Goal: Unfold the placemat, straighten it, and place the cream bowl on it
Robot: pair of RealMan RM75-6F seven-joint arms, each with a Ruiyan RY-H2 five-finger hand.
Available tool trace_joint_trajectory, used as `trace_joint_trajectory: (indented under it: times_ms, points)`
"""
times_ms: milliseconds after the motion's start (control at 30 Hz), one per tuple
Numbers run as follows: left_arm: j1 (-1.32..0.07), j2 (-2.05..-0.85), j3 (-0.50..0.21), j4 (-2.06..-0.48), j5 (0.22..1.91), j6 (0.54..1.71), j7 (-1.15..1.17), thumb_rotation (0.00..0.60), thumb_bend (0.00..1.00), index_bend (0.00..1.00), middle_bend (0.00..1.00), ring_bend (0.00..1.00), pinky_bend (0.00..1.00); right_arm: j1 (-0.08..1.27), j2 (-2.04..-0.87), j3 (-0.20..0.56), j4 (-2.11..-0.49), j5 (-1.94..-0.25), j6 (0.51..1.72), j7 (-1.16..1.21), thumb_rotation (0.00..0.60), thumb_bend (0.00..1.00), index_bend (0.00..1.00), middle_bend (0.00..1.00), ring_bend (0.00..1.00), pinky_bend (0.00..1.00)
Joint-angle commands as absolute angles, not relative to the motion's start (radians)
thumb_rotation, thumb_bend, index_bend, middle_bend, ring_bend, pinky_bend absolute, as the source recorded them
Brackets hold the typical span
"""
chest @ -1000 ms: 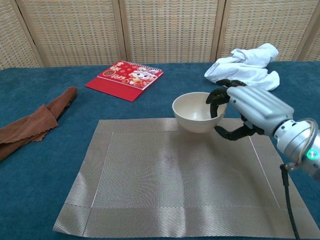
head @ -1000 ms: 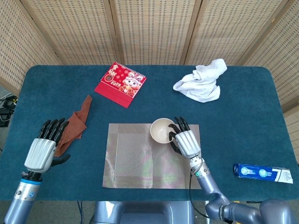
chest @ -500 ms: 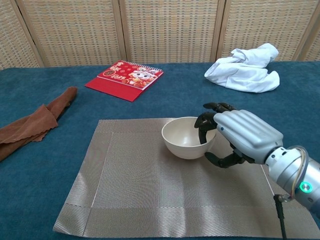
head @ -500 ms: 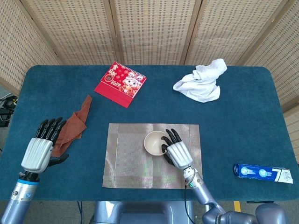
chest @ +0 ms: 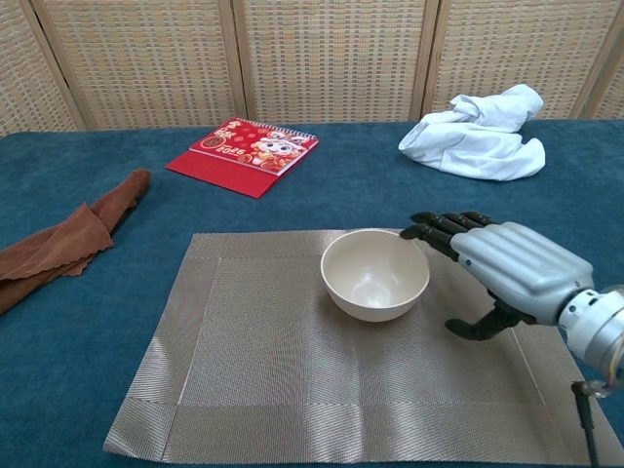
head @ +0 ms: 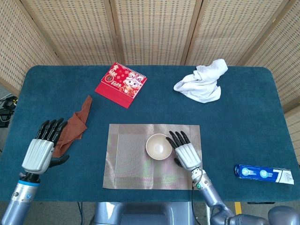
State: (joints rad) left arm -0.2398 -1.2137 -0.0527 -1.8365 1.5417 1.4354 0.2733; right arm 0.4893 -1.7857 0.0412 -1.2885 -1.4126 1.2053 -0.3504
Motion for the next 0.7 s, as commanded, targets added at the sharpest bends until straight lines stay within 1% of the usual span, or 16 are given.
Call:
trace_joint_trajectory:
  times_ms: [33, 167, 233, 433, 700]
  points:
    - [-0.238, -1.212, -0.054, -1.837, 1.541, 1.438, 0.271, 0.600, 0.10, 0.00, 0.00, 0.00, 0.00, 0.469, -1.747, 0.042, -1.316, -1.405, 1.216, -0.376, 0.600, 0.43, 0.09, 0.00, 0.00, 0.00]
    - [-0.234, -1.208, -0.053, -1.838, 1.545, 1.444, 0.268, 0.600, 0.10, 0.00, 0.00, 0.00, 0.00, 0.441, -1.691, 0.046, -1.333, -1.417, 1.266, -0.360, 0.600, 0.43, 0.09, 0.00, 0.00, 0.00]
    - [-0.226, -1.205, -0.048, -1.840, 1.553, 1.454, 0.271, 0.600, 0.10, 0.00, 0.00, 0.00, 0.00, 0.401, -1.615, 0.060, -1.348, -1.427, 1.338, -0.309, 0.600, 0.42, 0.09, 0.00, 0.00, 0.00]
    - [-0.190, -1.204, -0.019, -1.817, 1.567, 1.484, 0.270, 0.600, 0.10, 0.00, 0.00, 0.00, 0.00, 0.321, -1.481, 0.063, -1.354, -1.441, 1.439, -0.184, 0.600, 0.41, 0.09, 0.00, 0.00, 0.00]
    - [-0.148, -1.219, 0.007, -1.765, 1.588, 1.525, 0.265, 0.600, 0.10, 0.00, 0.00, 0.00, 0.00, 0.220, -1.394, 0.029, -1.326, -1.484, 1.545, -0.058, 0.600, 0.40, 0.08, 0.00, 0.00, 0.00]
